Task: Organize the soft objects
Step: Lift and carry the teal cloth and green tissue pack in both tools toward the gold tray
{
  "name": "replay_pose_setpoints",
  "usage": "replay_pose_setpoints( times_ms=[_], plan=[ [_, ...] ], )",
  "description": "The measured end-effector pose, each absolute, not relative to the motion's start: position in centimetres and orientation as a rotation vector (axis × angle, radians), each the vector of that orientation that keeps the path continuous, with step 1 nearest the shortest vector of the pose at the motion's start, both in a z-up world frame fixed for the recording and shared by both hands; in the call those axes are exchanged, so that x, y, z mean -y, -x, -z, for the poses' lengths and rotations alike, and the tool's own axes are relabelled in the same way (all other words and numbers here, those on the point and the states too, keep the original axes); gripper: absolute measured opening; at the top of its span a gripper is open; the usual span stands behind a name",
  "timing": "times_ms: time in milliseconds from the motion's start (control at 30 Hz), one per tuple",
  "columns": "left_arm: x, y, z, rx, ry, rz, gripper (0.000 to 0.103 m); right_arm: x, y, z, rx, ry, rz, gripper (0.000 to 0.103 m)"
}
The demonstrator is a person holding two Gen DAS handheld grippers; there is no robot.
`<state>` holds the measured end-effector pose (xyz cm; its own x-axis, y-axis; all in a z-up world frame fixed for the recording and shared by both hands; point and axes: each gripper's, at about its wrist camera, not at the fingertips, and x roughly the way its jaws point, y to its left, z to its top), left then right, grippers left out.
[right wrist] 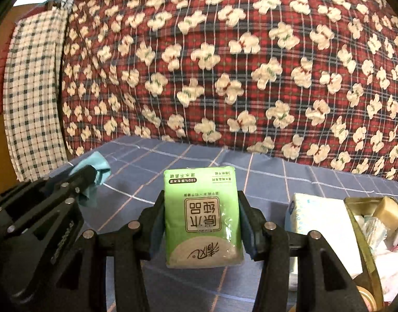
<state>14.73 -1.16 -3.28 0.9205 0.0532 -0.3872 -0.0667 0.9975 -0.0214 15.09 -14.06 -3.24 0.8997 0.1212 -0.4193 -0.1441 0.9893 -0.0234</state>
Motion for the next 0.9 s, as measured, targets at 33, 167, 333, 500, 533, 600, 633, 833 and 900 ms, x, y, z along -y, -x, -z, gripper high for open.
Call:
replay_pose_setpoints(
  times_ms=[33,167,333,500,533,600,633,833,900],
  plan=[
    [1.2,-14.6,3.3,-0.395,0.034,-0.060,0.005,14.2,-14.7,3.1,-0.413,0.053,-0.139,0.052],
    [1.5,-14.2,3.2,-0.387,0.033,-0.057,0.005,15.0,-13.6,2.8,-0.374,0.050,-0.134,0.052],
    [2.2,-13.6,3.1,-0.374,0.019,-0.056,0.005,15.9,-12.8,2.6,-0.345,0.041,-0.122,0.052],
    [2.9,-13.0,3.0,-0.367,0.011,-0.047,0.005,16.0,-12.1,2.4,-0.319,0.054,-0.114,0.053],
    [3.1,-12.8,3.0,-0.365,0.011,-0.045,0.005,16.1,-12.0,2.4,-0.317,0.054,-0.113,0.053],
    [3.3,-12.7,3.0,-0.364,0.009,-0.039,0.005,16.2,-11.7,2.4,-0.313,0.054,-0.112,0.053],
    [3.4,-12.7,2.9,-0.363,0.008,-0.041,0.005,16.2,-11.6,2.4,-0.312,0.053,-0.111,0.053],
    [3.6,-12.5,3.0,-0.361,0.015,-0.031,0.005,16.9,-11.1,2.3,-0.305,0.050,-0.097,0.053],
    [3.9,-12.5,3.0,-0.363,0.010,-0.024,0.005,17.2,-10.9,2.3,-0.305,0.046,-0.090,0.053]
  ],
)
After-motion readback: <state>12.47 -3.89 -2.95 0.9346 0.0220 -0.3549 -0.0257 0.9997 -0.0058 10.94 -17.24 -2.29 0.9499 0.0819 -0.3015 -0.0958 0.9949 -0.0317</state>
